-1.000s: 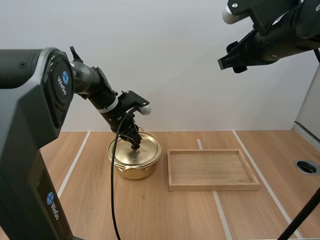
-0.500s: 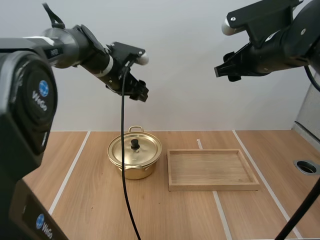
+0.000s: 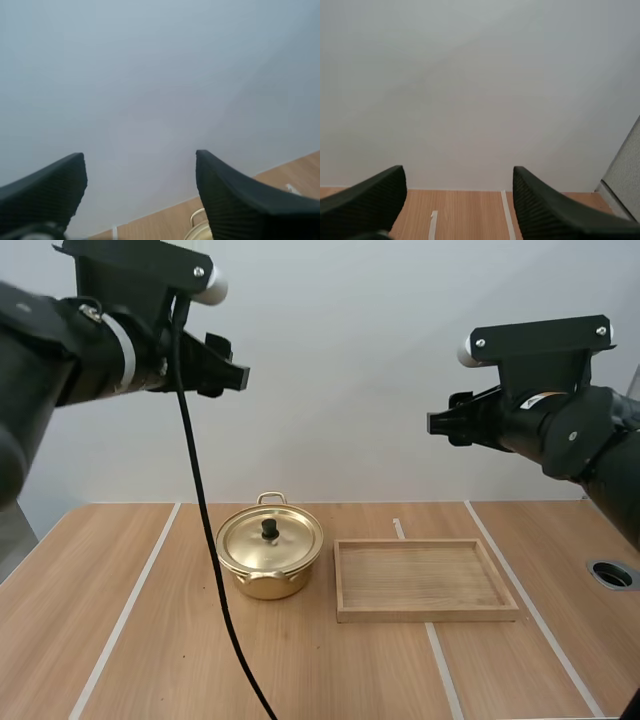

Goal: Open the pot, put the pineapple inside, and close it

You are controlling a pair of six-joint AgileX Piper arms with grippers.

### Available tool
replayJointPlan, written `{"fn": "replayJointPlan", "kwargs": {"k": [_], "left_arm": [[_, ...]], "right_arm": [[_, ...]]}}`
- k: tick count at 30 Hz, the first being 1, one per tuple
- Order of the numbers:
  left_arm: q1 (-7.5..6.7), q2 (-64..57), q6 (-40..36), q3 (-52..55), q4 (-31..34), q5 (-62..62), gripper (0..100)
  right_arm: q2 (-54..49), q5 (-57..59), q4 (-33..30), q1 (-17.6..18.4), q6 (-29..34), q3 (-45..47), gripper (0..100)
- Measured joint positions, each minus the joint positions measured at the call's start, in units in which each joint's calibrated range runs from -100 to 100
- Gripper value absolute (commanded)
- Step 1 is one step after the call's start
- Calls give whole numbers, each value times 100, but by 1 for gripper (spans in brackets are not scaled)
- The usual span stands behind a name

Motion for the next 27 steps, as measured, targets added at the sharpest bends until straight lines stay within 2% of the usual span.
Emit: {"fn": "replayJointPlan", "kwargs": {"k": [2,5,11,15,19,22,24,27], "left_arm": [[16,-691,74,510,-85,-36,100],[22,-1495,106,728,-149,-17,100],[24,-2786,-318,755,-572,407,100],[24,-3428,-395,755,-1069,1159,100],[13,-3662,-508,755,-1063,834,100],[-166,-3662,-989,768,-476,-294,100],[-383,-3662,-1513,793,304,-1192,100],[-824,-3678,-2556,935,2090,-2159,100]], "right_arm": [[0,-66,18,0,18,42,100],[-25,-104,133,0,27,42,100],[-80,-248,993,0,54,42,100],[-289,-1345,900,0,54,54,100],[-605,-2445,676,0,54,54,100],[-848,-2739,536,0,54,54,100],[-1013,-2852,505,0,54,68,100],[-1228,-2873,490,0,54,151,100]]}}
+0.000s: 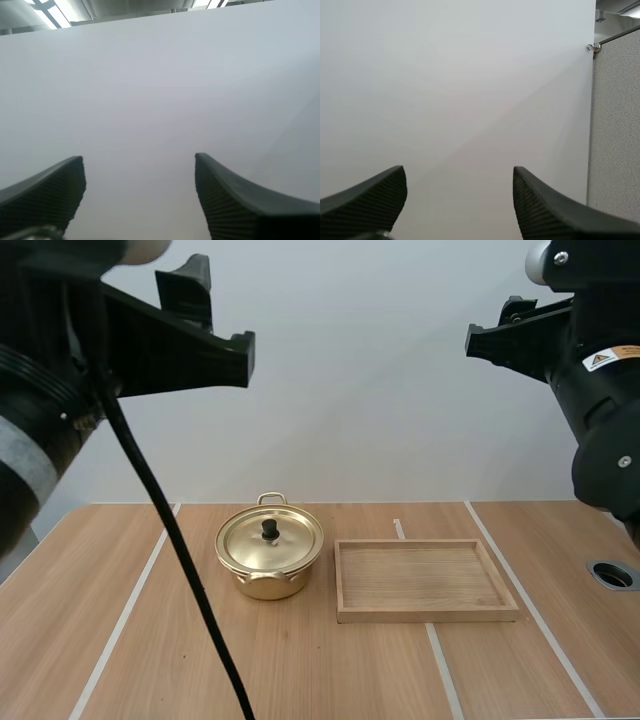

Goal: Open the pot, put the pineapple inside, and close it

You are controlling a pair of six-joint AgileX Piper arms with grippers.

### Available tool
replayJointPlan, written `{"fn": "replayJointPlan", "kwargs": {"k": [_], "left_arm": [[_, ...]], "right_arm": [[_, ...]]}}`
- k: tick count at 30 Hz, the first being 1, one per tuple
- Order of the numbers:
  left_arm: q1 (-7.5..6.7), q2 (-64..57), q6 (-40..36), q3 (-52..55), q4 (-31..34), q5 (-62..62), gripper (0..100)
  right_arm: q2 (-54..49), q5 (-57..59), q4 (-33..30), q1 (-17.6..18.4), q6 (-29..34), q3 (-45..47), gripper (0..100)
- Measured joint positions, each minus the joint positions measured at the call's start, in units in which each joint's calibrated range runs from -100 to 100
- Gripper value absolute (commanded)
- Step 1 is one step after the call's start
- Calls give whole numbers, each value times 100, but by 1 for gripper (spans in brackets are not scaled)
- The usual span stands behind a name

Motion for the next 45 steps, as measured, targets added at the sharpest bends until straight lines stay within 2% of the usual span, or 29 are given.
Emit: {"fn": "replayJointPlan", "kwargs": {"k": [3,6,9,12,15,20,25,29,41,43,45], "left_arm": [[-386,-185,-1375,382,1780,-125,100],[-652,-501,-2869,967,3670,-122,100],[-749,-865,-4109,1721,5226,-14,100],[-756,-1179,-4936,2370,6059,483,100],[-756,-1342,-5283,2878,6304,716,100],[-756,-1367,-5355,3629,6400,428,100],[-550,-1367,-5362,4283,6339,158,100],[-443,-1367,-5390,4550,6125,158,100],[-379,-1367,-5288,4999,5983,432,100],[-379,-1367,-5199,5011,6610,611,100],[-379,-1367,-5162,5011,6858,611,100]], "right_arm": [[-181,-43,-28,0,0,240,100],[-328,107,-28,-54,0,606,100],[-506,520,-28,-78,0,1042,100],[-707,954,-126,-78,0,1525,100],[-822,1030,-323,-37,0,2081,100],[-981,884,-507,80,-27,3051,100],[-1381,390,-543,175,-50,3760,100],[-1755,368,-543,202,-209,4064,100],[-1945,1442,-543,202,-255,4496,100],[-1996,1621,-526,202,-257,4496,100],[-2013,1764,-463,202,-267,4496,100]]}}
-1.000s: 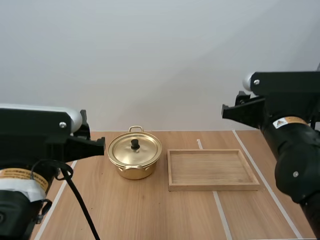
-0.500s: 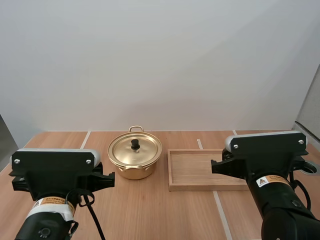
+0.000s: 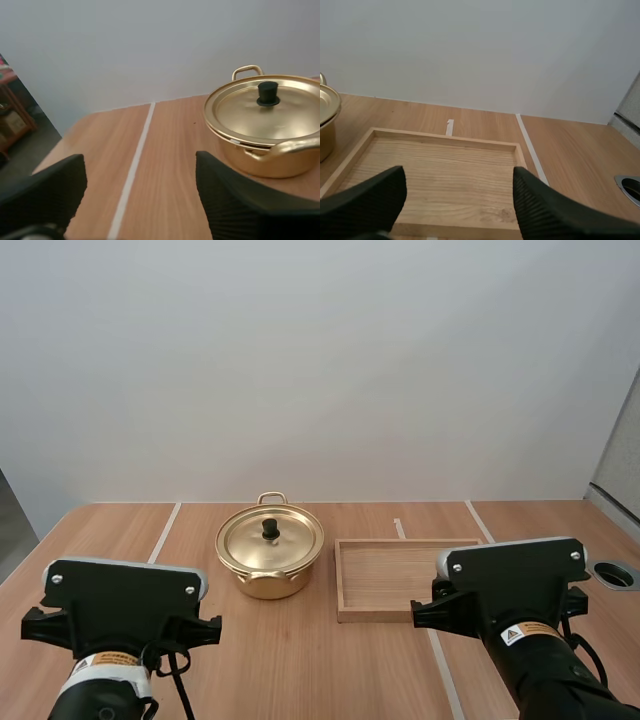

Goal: Open the pot, put the pineapple inside, and close it

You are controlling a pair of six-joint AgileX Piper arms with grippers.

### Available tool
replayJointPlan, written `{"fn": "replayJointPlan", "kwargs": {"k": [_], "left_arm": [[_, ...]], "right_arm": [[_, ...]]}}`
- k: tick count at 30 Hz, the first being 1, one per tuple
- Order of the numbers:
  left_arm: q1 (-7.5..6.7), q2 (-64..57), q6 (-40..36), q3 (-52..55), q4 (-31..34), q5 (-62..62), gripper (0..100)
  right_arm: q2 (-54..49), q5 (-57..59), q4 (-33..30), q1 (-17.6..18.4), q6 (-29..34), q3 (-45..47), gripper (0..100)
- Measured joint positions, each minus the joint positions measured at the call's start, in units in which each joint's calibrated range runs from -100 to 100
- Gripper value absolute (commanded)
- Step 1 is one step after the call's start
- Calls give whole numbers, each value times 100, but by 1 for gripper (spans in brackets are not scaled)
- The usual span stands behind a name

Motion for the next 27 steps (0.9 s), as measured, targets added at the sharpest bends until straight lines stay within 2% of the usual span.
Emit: {"fn": "replayJointPlan", "kwargs": {"k": [7,16,18,23,24,27], "left_arm": [[0,0,25,0,182,0,100],[0,0,25,0,185,0,100],[0,0,36,0,34,-61,100],[0,0,55,0,-898,-252,100],[0,0,55,0,-1095,-252,97],[0,0,63,0,-1515,-252,45]], "right_arm": [[0,1253,165,0,-27,-1,100],[0,1384,273,0,-27,-1,100],[0,1316,273,0,-27,-1,100],[0,1230,214,0,-2,-1,100],[0,1230,140,0,78,-1,100],[0,1246,-328,0,592,-1,100]]}}
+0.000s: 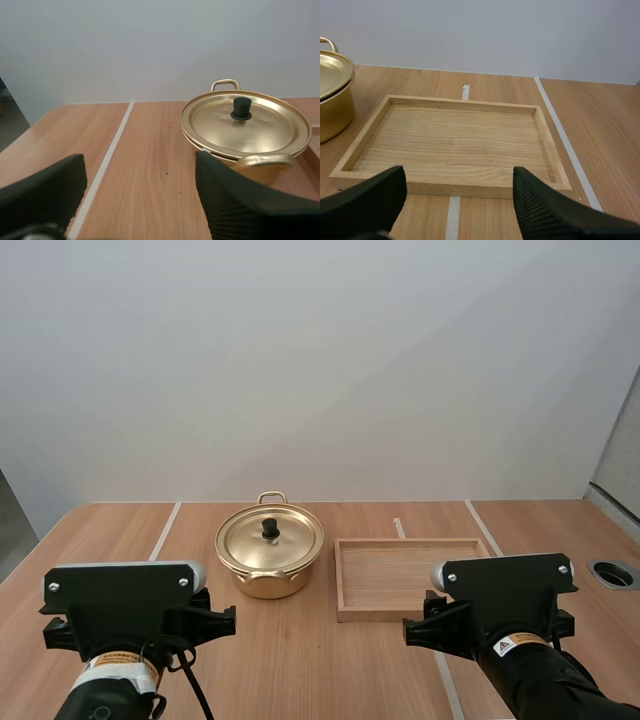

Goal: Open the pot, put the pineapple inside, and close it

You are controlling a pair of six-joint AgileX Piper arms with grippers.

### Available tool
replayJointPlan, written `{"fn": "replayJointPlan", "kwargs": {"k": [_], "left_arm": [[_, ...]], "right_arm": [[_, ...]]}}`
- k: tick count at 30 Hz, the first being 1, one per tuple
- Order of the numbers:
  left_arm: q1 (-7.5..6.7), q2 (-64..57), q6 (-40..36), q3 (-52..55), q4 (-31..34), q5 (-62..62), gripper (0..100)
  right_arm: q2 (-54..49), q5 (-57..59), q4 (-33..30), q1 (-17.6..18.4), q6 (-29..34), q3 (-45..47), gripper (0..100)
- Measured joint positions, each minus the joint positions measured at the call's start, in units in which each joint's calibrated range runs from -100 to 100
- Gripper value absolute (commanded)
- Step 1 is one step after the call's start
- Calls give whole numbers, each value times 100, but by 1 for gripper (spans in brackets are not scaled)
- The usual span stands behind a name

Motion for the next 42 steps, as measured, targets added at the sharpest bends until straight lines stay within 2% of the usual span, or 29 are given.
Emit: {"fn": "replayJointPlan", "kwargs": {"k": [2,3,7,8,10,11,12,22,25,31,42], "left_arm": [[0,0,0,0,-103,0,7],[0,0,0,0,-103,0,0],[0,0,42,0,-179,0,0],[0,0,81,0,-179,0,0],[0,0,79,0,-167,0,0],[0,0,86,0,-167,0,0],[0,0,86,0,-167,0,0],[0,0,86,0,-183,-289,0],[0,0,273,0,-576,-352,0],[0,0,1425,0,-1620,-266,0],[0,0,1642,0,-1773,-266,0]], "right_arm": [[0,0,-204,0,224,0,100],[0,0,-255,0,283,0,100],[0,0,-577,0,624,0,100],[0,0,-586,7,645,0,96],[0,0,-612,43,664,0,55],[0,0,-625,72,676,0,20],[0,0,-642,98,690,0,0],[0,0,-657,185,697,0,0],[0,0,-580,185,697,0,0],[0,0,-442,185,697,0,0],[0,0,-407,185,697,0,0]]}}
